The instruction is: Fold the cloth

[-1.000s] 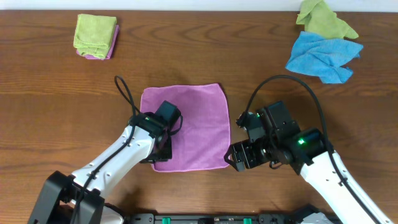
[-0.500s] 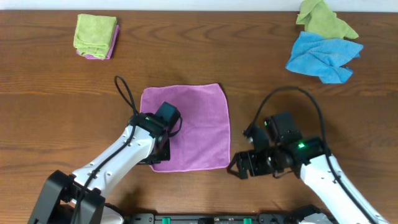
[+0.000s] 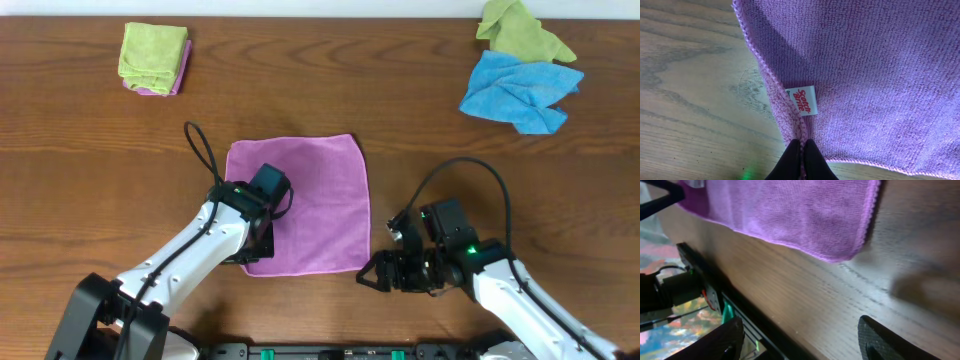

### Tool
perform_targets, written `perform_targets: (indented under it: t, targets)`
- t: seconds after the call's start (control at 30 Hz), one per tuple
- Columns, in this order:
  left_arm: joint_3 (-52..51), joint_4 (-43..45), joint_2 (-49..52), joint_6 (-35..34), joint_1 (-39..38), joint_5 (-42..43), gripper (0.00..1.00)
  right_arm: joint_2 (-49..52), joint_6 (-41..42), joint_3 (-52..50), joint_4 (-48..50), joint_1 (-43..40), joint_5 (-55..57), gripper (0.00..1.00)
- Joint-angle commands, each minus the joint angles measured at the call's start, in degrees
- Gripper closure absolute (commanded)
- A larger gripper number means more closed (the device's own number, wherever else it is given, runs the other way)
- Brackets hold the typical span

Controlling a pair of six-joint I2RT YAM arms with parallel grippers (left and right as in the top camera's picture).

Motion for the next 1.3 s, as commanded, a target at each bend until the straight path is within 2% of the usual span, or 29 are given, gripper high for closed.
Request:
perform_targets:
  t: [0.0, 0.2, 0.43, 0.57, 0.8, 0.9, 1.0, 1.07, 1.1, 1.27]
  targets:
    - [-0.3, 0.0, 0.5, -0.9, -0.1, -1.4, 0.94, 3.0, 2.4, -0.3, 1.9, -0.5, 1.4, 0.28]
    - [-0.3, 0.0, 0.5, -0.9, -0.1, -1.4, 0.94, 9.9, 2.6, -0.3, 6.3, -0.5, 1.8, 0.3]
    - [-0.3, 0.0, 0.5, -0.9, -0.1, -1.4, 0.94, 16.5, 3.7, -0.3, 12.6, -0.5, 2.3, 0.37]
    - [-0.3, 0.0, 0.5, -0.9, -0.1, -1.4, 0.94, 17.5, 4.8, -0.3, 12.6, -0.5, 6.6, 0.4]
    - [-0.3, 0.2, 0.5, -0.9, -0.1, -1.4, 0.94, 17.5, 7.6, -0.3, 13.1, -0.5, 11.9, 0.5]
    - [-0.3, 0.2, 0.5, -0.9, -0.1, -1.4, 0.94, 17.6, 8.2, -0.3, 13.6, -0.5, 12.7, 0.57]
    - [-0.3, 0.1, 0.5, -0.9, -0.1, -1.3, 0.94, 17.6, 9.6, -0.3, 14.8, -0.5, 13.2, 0.73]
    - [-0.3, 0.1, 0.5, -0.9, -0.1, -1.2, 0.94, 17.6, 10.1, -0.3, 15.4, -0.5, 13.4, 0.76]
    - [-0.3, 0.1, 0.5, -0.9, -0.1, -1.2, 0.94, 17.6, 10.1, -0.3, 15.8, -0.5, 13.4, 0.76]
    - [-0.3, 0.1, 0.5, -0.9, -0.1, -1.2, 0.94, 17.6, 10.4, -0.3, 16.0, -0.5, 13.4, 0.64]
